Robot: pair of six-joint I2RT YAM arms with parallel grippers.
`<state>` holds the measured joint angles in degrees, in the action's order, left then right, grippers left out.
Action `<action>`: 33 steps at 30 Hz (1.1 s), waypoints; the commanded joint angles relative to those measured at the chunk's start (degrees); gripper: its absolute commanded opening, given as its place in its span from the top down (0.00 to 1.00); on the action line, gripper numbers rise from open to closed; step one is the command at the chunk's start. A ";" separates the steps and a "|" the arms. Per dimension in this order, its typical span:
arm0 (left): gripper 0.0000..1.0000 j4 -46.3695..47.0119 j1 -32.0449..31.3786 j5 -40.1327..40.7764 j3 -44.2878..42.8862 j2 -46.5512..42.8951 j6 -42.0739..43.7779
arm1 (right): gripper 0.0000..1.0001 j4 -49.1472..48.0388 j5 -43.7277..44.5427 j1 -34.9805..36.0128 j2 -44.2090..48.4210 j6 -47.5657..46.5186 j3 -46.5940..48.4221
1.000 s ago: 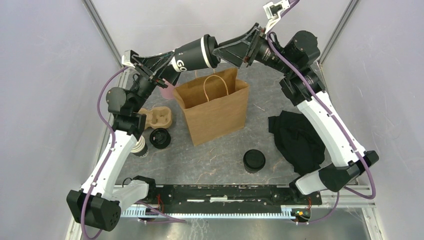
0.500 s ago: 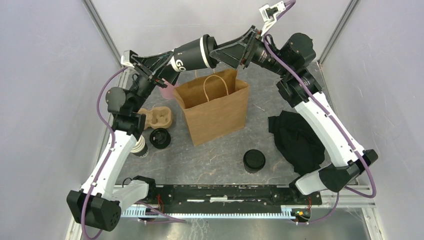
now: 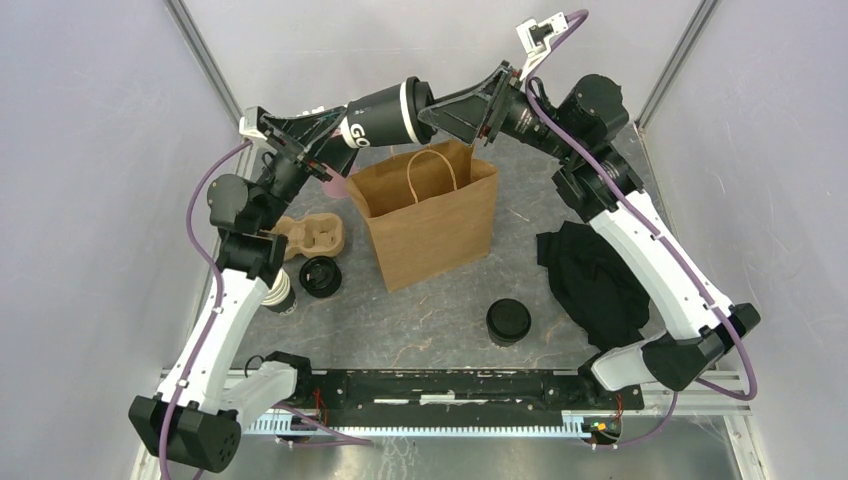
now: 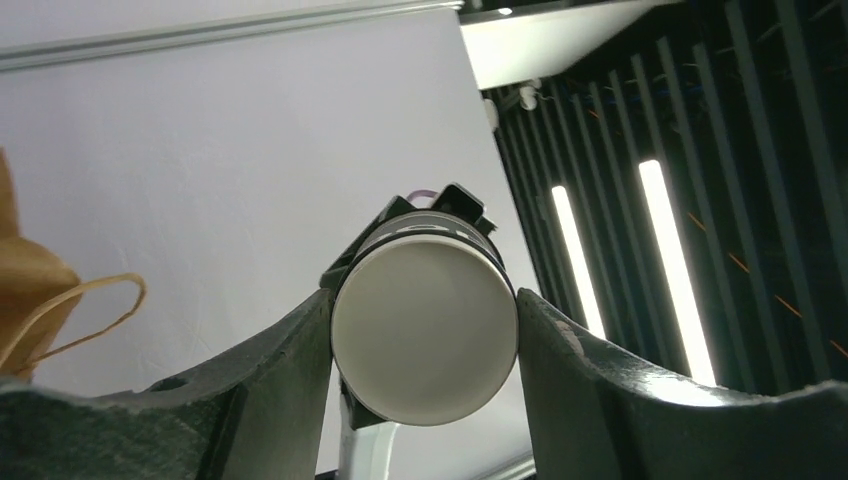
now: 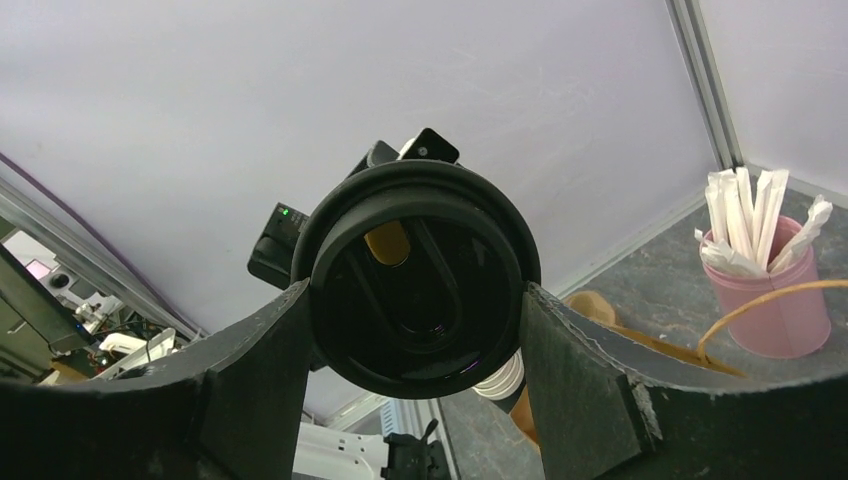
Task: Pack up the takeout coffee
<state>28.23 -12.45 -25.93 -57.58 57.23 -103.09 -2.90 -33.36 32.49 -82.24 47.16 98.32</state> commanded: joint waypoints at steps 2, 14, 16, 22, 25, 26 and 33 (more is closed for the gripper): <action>0.26 -17.77 0.05 -1.07 -4.88 -2.94 11.73 | 0.42 -1.89 6.09 0.08 3.76 -2.40 -1.66; 0.10 -45.28 0.14 6.12 -12.13 -7.89 25.39 | 0.54 5.42 14.22 -0.11 7.92 -10.45 -2.06; 0.12 -53.29 0.14 8.34 -16.60 -7.17 30.76 | 0.55 9.83 17.43 -0.28 9.59 -16.28 -1.91; 0.24 -77.78 0.14 15.16 -31.56 0.07 46.69 | 0.55 17.22 24.58 -0.78 15.22 -31.85 -3.21; 0.26 -84.65 0.10 15.00 -32.66 3.45 49.45 | 0.57 18.37 27.55 -0.83 17.33 -37.92 -3.69; 0.26 -86.31 0.01 14.90 -32.36 4.38 49.80 | 0.57 18.94 27.96 -0.83 17.73 -39.88 -3.47; 0.25 -89.76 -3.16 18.59 -31.86 8.99 53.78 | 0.57 21.42 27.62 -0.85 20.06 -51.47 -3.76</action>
<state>-57.34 -13.76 -9.41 -89.65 64.66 -55.35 17.28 -7.27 31.75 -62.74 5.54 94.78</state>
